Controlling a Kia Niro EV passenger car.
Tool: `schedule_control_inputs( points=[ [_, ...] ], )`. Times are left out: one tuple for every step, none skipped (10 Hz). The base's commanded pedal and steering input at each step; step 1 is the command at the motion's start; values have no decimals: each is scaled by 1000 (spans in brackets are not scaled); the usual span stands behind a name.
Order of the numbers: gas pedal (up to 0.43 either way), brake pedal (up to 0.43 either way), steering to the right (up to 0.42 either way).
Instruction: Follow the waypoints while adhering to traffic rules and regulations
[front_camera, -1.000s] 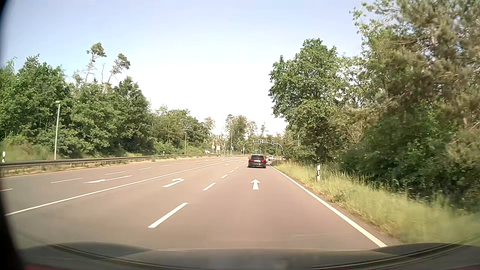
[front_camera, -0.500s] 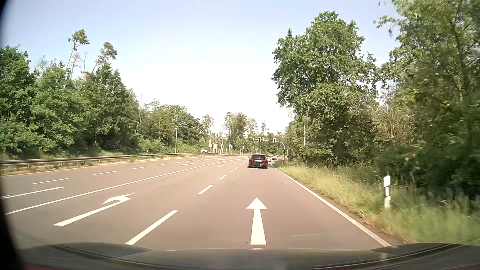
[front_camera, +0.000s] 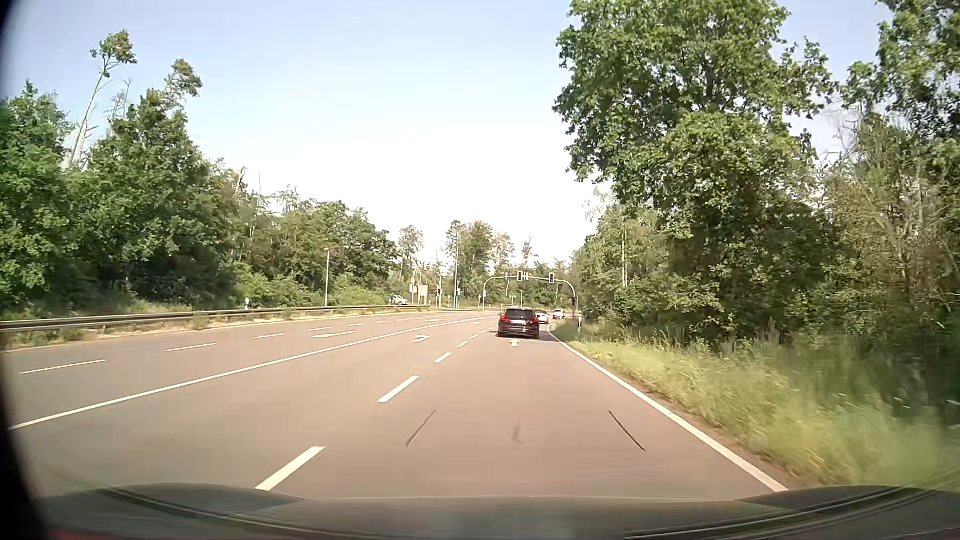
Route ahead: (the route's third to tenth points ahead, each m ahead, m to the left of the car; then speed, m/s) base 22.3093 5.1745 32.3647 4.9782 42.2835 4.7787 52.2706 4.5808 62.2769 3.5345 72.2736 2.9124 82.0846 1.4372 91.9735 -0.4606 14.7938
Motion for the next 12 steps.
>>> schedule_control_inputs(
  points=[
    [8, 24, 4],
    [8, 24, 5],
    [8, 24, 5],
    [8, 24, 5],
    [8, 24, 6],
    [8, 24, 6],
    [8, 24, 6],
    [8, 24, 6],
    [0, 24, 6],
    [0, 24, 6],
    [0, 24, 7],
    [0, 24, 7]
  ],
)
